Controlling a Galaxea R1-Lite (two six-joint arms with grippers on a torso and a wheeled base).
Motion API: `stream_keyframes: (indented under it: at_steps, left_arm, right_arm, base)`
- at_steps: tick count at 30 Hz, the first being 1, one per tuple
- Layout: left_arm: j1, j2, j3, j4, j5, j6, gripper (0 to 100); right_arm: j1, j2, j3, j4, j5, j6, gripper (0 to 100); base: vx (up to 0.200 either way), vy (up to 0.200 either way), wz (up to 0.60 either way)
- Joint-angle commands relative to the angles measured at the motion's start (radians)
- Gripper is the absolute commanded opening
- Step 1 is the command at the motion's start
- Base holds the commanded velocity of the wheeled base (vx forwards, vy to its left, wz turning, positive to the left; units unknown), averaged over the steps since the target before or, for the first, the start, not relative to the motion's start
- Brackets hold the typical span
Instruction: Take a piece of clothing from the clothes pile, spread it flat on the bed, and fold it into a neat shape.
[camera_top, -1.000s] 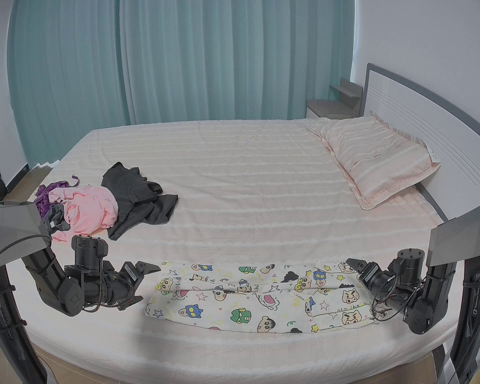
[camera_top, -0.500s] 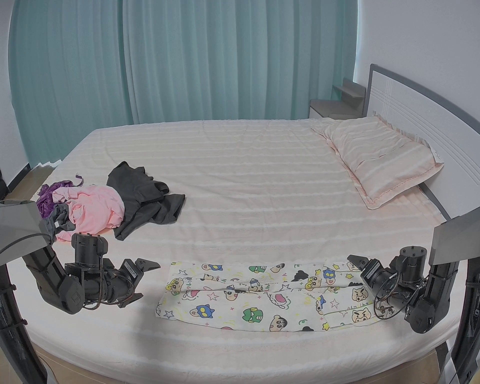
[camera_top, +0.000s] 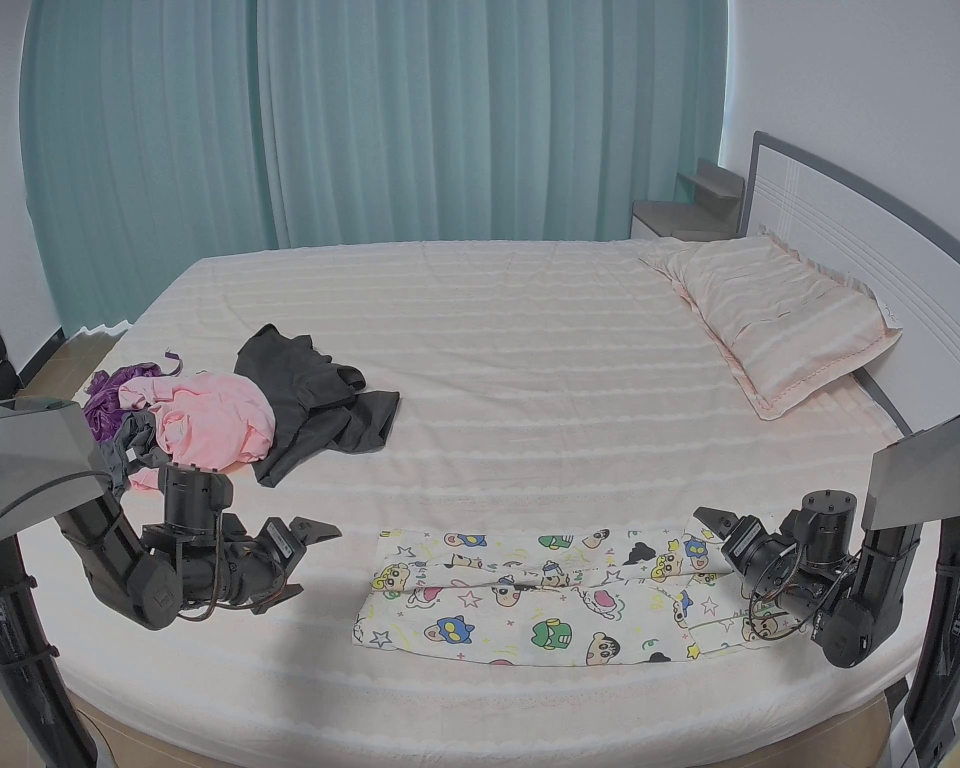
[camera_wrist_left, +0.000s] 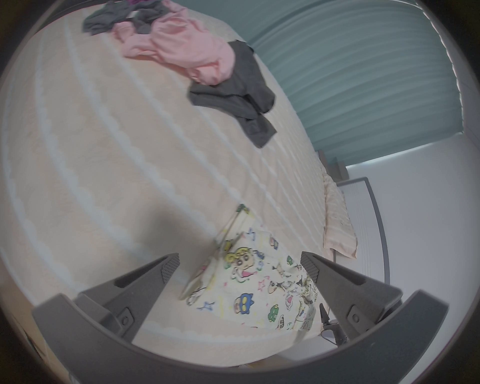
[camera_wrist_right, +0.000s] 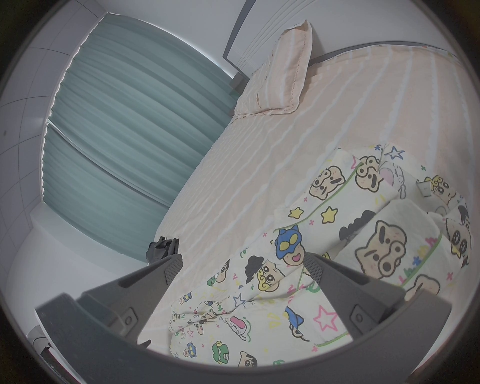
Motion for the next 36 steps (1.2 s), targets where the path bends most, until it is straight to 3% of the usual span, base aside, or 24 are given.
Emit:
stream_keyframes:
  at_steps: [1,5,9,11,12,14,17,34,35,36]
  left_arm:
    - [-0.072,0.026,-0.098,0.025,0.003,0.023,100]
    - [-0.13,0.071,-0.239,0.128,0.007,0.1,100]
    - [-0.168,0.144,-0.362,0.249,0.007,0.252,100]
    - [-0.171,0.15,-0.366,0.252,0.007,0.261,100]
    - [-0.179,0.193,-0.388,0.256,-0.002,0.356,100]
    - [-0.182,0.224,-0.395,0.253,-0.003,0.428,100]
    - [-0.182,0.249,-0.408,0.25,-0.003,0.476,100]
    - [-0.193,0.312,-0.469,0.244,0.003,0.485,100]
    - [-0.193,0.312,-0.471,0.244,0.003,0.487,0]
    - [-0.194,0.313,-0.472,0.244,0.004,0.485,0]
  right_arm:
    - [0.019,-0.014,0.012,-0.016,-0.003,-0.002,100]
    - [0.022,-0.024,0.015,-0.016,-0.003,-0.002,100]
    - [0.022,-0.024,0.017,-0.016,-0.003,-0.002,100]
    - [0.022,-0.024,0.017,-0.016,-0.003,-0.002,100]
    - [0.022,-0.024,0.017,-0.016,-0.003,-0.002,100]
    - [0.022,-0.024,0.017,-0.016,-0.001,-0.002,100]
    - [0.024,-0.023,0.018,-0.016,-0.001,-0.002,100]
    - [0.033,-0.015,0.018,-0.016,-0.001,0.001,100]
    - [0.033,-0.015,0.018,-0.016,-0.001,0.001,100]
    - [0.032,-0.014,0.018,-0.016,-0.001,0.001,100]
  base:
    - [0.0,0.0,0.0]
    - [0.0,0.0,0.0]
    - [0.0,0.0,0.0]
    - [0.0,0.0,0.0]
    - [0.0,0.0,0.0]
    - [0.0,0.0,0.0]
    - [0.0,0.0,0.0]
    - [0.0,0.0,0.0]
    - [0.0,0.0,0.0]
    - [0.0,0.0,0.0]
